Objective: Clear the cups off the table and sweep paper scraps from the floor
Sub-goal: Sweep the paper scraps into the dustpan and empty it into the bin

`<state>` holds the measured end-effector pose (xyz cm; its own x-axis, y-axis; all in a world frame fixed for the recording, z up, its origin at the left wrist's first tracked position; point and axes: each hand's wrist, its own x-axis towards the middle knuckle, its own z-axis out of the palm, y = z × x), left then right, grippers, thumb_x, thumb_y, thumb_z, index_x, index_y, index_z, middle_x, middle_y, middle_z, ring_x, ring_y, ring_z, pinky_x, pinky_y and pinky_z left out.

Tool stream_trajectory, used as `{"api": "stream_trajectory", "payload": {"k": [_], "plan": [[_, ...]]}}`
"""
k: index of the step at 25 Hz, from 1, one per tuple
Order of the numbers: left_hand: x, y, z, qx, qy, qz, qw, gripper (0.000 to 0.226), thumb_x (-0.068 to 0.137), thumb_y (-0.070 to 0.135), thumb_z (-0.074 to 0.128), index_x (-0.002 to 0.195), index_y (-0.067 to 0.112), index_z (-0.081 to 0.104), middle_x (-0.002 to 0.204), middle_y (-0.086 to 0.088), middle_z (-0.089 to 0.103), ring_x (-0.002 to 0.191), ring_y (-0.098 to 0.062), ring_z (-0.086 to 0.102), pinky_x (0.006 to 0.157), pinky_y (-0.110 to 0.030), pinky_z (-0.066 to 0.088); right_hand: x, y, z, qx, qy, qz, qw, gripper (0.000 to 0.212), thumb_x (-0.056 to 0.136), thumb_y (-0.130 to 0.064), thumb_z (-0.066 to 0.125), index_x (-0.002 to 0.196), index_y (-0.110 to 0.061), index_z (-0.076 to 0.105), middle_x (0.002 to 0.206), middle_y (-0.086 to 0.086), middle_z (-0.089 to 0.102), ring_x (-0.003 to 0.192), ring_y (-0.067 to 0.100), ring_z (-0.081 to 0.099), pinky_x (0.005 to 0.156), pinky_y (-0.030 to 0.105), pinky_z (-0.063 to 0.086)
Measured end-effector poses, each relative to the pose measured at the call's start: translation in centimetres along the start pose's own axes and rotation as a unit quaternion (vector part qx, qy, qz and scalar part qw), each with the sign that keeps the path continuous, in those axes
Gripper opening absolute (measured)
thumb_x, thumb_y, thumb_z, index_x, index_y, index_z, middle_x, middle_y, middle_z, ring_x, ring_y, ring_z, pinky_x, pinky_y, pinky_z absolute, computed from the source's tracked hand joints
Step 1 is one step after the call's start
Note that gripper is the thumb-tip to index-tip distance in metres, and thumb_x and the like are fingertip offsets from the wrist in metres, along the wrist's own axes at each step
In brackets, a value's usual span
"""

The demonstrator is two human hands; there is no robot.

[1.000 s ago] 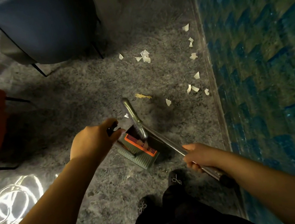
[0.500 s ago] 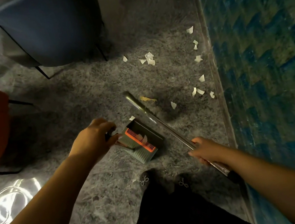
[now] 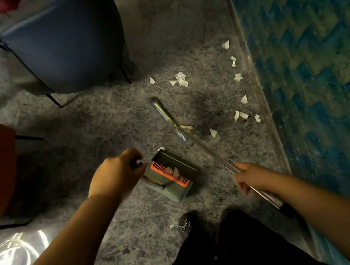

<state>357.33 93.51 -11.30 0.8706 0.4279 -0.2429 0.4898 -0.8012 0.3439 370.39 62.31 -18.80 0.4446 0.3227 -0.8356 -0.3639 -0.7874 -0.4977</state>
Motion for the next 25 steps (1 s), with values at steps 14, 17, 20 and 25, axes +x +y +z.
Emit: {"api": "stream_trajectory", "payload": {"k": [14, 17, 20, 25], "plan": [[3.6, -1.1, -0.9, -0.005, 0.022, -0.079, 0.997, 0.021, 0.081, 0.049, 0.069, 0.097, 0.038, 0.064, 0.073, 0.018, 0.062, 0.062, -0.003, 0.057, 0.051, -0.017, 0.044, 10.7, -6.7, -6.4, -0.002, 0.023, 0.029, 0.999, 0.008, 0.098, -0.006, 0.045, 0.102, -0.007, 0.053, 0.062, 0.007, 0.046, 0.047, 0.016, 0.041, 0.034, 0.018, 0.035], [4.2, -1.1, -0.7, 0.003, 0.046, -0.075, 0.996, 0.020, 0.079, 0.049, 0.071, 0.095, 0.039, 0.064, 0.067, 0.020, 0.054, 0.058, -0.003, 0.055, 0.047, -0.015, 0.037, 14.2, -8.1, -6.9, 0.015, 0.001, 0.084, 0.996, 0.020, 0.101, -0.007, 0.040, 0.083, -0.007, 0.047, 0.061, 0.008, 0.042, 0.047, 0.016, 0.036, 0.032, 0.015, 0.030], [3.7, -1.3, -0.5, 0.006, 0.060, -0.070, 0.996, 0.022, 0.076, 0.049, 0.073, 0.094, 0.038, 0.065, 0.066, 0.016, 0.060, 0.058, -0.007, 0.059, 0.048, -0.015, 0.038, 15.1, -8.4, -5.3, 0.028, -0.033, 0.122, 0.992, 0.021, 0.101, -0.009, 0.039, 0.080, -0.009, 0.043, 0.060, 0.007, 0.039, 0.037, 0.011, 0.034, 0.031, 0.014, 0.028], [3.1, -1.3, -0.4, 0.015, 0.076, -0.074, 0.994, 0.026, 0.074, 0.049, 0.076, 0.095, 0.038, 0.068, 0.070, 0.014, 0.069, 0.058, -0.007, 0.062, 0.044, -0.006, 0.025, 13.1, -7.5, -2.0, 0.005, -0.124, 0.129, 0.984, 0.011, 0.099, -0.008, 0.040, 0.093, -0.012, 0.048, 0.057, 0.002, 0.040, 0.033, 0.007, 0.034, 0.034, 0.015, 0.031]]}}
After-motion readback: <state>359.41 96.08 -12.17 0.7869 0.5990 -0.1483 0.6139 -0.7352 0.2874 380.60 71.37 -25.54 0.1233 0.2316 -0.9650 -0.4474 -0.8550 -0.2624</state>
